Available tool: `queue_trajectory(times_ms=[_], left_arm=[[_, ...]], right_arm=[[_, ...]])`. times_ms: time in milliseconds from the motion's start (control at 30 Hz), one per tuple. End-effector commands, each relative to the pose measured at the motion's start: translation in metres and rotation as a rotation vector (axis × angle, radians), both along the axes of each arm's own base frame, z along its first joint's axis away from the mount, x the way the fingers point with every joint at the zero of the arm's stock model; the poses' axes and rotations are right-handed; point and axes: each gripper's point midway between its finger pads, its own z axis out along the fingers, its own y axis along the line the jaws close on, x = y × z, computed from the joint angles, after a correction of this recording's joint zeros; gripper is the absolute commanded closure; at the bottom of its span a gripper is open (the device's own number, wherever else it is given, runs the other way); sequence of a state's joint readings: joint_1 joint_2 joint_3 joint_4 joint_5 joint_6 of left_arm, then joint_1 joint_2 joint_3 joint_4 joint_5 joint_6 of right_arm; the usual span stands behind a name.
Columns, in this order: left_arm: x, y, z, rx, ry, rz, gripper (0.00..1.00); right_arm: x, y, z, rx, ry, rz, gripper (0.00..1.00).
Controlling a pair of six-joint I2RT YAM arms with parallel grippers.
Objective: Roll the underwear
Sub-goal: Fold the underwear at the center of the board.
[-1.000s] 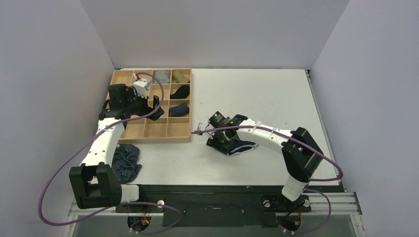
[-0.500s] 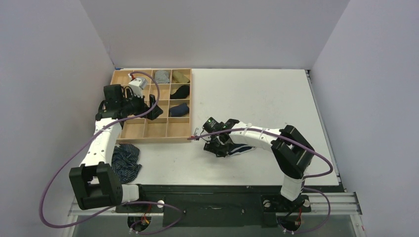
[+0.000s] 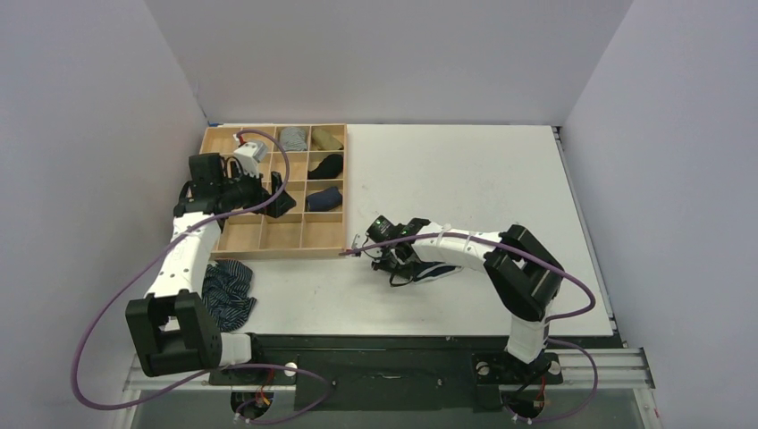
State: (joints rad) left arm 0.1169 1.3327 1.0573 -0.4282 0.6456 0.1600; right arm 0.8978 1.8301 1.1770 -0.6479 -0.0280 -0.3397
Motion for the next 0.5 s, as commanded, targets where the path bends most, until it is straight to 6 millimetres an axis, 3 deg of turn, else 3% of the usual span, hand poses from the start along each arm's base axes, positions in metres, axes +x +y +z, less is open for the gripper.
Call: queue_trajectory(times_ms=[0, 67, 200, 467], left_arm=[[0.004, -0.004, 0.013, -0.020, -0.027, -0.022, 0.03], [0.005, -0.003, 0.012, -0.016, -0.026, -0.019, 0.03], [0.007, 0.000, 0.010, -0.002, -0.022, -0.010, 0.03], [0.013, 0.005, 0.006, 0.028, -0.014, -0.003, 0.03]], right_arm=[[-0.001, -0.003, -0.005, -0.022, -0.005, -0.006, 0.90], [-0.004, 0.000, -0.001, -0.007, 0.015, -0.001, 1.00], [-0.016, 0.012, 0.012, 0.056, 0.088, 0.028, 1.00], [-0.069, 0.038, 0.057, 0.238, 0.449, 0.152, 1.00]])
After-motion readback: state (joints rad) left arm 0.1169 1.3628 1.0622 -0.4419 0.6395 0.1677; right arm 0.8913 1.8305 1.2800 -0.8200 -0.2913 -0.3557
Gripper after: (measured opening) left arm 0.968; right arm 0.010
